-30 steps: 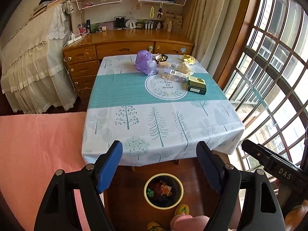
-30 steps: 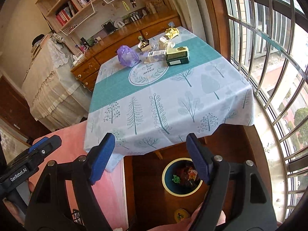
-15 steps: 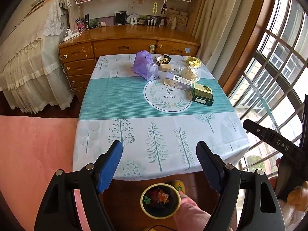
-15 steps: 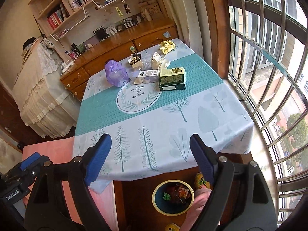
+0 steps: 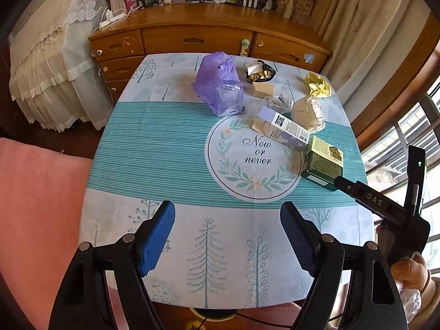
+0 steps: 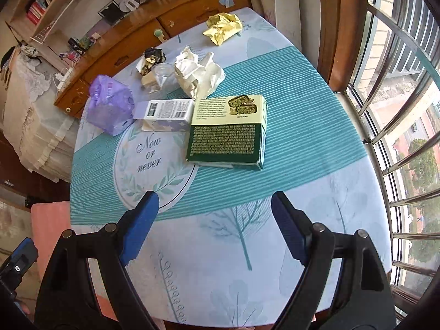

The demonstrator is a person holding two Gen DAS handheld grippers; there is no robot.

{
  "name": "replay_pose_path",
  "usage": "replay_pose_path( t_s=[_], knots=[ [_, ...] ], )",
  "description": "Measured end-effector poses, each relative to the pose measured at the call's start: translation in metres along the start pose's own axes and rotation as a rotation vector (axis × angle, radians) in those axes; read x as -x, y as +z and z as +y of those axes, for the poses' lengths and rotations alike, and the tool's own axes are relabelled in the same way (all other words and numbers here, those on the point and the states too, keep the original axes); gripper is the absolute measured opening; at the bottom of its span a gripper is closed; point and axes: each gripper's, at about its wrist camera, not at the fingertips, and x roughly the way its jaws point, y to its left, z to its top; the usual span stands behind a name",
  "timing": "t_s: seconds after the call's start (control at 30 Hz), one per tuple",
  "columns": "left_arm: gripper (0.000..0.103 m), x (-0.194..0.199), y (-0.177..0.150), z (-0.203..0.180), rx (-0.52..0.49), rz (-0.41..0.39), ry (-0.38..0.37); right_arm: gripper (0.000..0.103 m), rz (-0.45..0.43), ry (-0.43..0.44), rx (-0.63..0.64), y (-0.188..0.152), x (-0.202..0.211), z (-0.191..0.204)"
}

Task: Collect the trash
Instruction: 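Grasp the green pistachio snack box with the right gripper, then grasp the lavender-and-white box with the left gripper while the right gripper holds the green box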

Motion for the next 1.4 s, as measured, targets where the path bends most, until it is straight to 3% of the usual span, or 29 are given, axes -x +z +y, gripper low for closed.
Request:
replay_pose_path(
  t_s=[0.17, 0.43, 0.53, 0.7, 0.83, 1.13, 1.2, 1.27, 1.3, 1.33, 1.37, 1.4],
  knots=[
    [0.08, -0.032, 0.02, -0.018, -0.003, 0.041, 0.033, 0.082, 0.081, -0.011, -0.055, 0.035, -0.052, -0.018],
    [0.08, -0.057, 0.036, -0.027, 0.008, 0.077, 0.046, 0.082, 0.147, 0.006, -0.057, 0.058, -0.094, -0.019],
    [0.08, -0.058, 0.039, -0.029, 0.0, 0.078, 0.048, 0.091, 0.14, 0.011, -0.034, 0.06, -0.098, -0.011],
    [0.08, -0.061, 0.042, -0.031, -0.002, 0.084, 0.046, 0.098, 0.16, -0.06, 0.06, 0.055, -0.106, 0.013],
    [0.08, -0.064, 0.042, -0.031, 0.003, 0.096, 0.041, 0.101, 0.18, -0.099, 0.05, 0.059, -0.116, 0.022],
    [0.08, -0.066, 0.042, -0.027, 0.013, 0.102, 0.041, 0.1, 0.257, -0.254, 0.168, 0.058, -0.143, 0.062],
    [0.08, -0.067, 0.043, -0.025, 0.014, 0.105, 0.042, 0.093, 0.232, -0.265, 0.18, 0.057, -0.141, 0.066],
    [0.08, -0.068, 0.043, -0.024, 0.017, 0.108, 0.041, 0.066, 0.199, -0.256, 0.194, 0.057, -0.135, 0.069],
    [0.08, -0.07, 0.044, -0.024, 0.019, 0.111, 0.039, 0.058, 0.193, -0.23, 0.199, 0.057, -0.132, 0.07],
    [0.08, -0.071, 0.044, -0.024, 0.021, 0.113, 0.036, 0.038, 0.193, -0.198, 0.197, 0.059, -0.13, 0.071],
    [0.08, -0.073, 0.045, -0.025, 0.022, 0.116, 0.032, 0.029, 0.205, -0.165, 0.186, 0.061, -0.13, 0.07],
    [0.08, -0.075, 0.047, -0.027, 0.021, 0.118, 0.028, 0.029, 0.212, -0.143, 0.179, 0.062, -0.129, 0.069]
  ],
)
